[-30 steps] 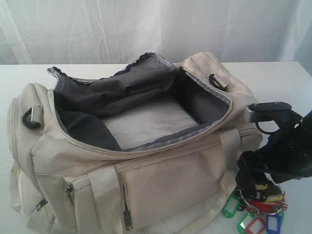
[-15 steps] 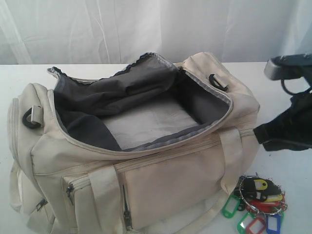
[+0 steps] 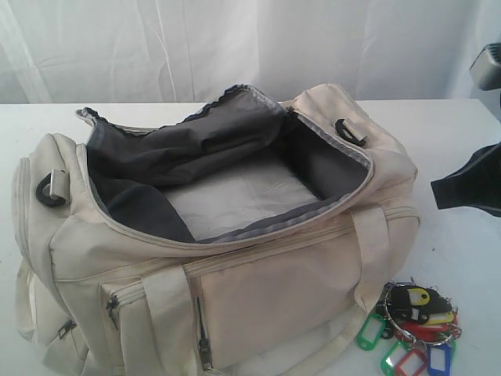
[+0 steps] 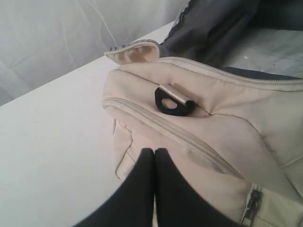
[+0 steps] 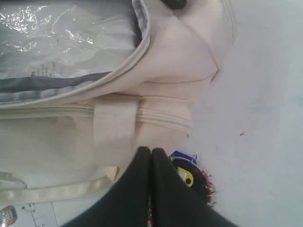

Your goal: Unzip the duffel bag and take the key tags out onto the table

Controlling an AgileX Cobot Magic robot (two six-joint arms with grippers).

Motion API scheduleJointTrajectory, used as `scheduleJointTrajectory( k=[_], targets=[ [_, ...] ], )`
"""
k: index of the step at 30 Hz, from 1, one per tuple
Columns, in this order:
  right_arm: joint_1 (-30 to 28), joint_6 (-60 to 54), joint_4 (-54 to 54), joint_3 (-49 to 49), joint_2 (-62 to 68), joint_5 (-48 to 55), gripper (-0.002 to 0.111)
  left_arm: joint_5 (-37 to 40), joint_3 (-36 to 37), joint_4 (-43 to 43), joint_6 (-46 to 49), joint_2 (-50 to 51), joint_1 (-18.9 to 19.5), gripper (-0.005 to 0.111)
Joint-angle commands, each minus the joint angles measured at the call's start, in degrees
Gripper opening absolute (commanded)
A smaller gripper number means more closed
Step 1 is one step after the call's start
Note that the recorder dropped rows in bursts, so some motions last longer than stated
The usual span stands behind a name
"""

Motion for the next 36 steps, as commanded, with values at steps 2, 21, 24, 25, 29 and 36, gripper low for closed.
scheduleJointTrajectory(
  k=[2,21,24,25,29,36],
  targets=[
    [-0.23,0.15,-0.04,0.41,-0.41,-0.48,0.000,0.40,0.46,-0.21,-0.27,-0.37,-0.31,0.000],
    [-0.23,0.15,0.06,0.41,-0.41,-0.56,0.000,1.06,0.46,0.53,0.87,-18.50,20.45,0.000],
    [-0.23,0.15,0.05,0.41,-0.52,-0.34,0.000,-1.25,2.98,6.27,2.68,-19.05,21.08,0.000],
    [-0.23,0.15,0.05,0.41,-0.51,-0.47,0.000,-2.35,4.30,6.81,2.68,-19.05,21.40,0.000],
    [-0.23,0.15,0.05,0.41,-0.51,-0.47,0.000,-6.70,10.73,8.16,0.84,-19.05,21.54,0.000],
    [-0.23,0.15,0.05,0.41,-0.51,-0.47,0.000,-30.91,25.67,5.08,-16.84,-19.05,21.63,0.000]
  ],
)
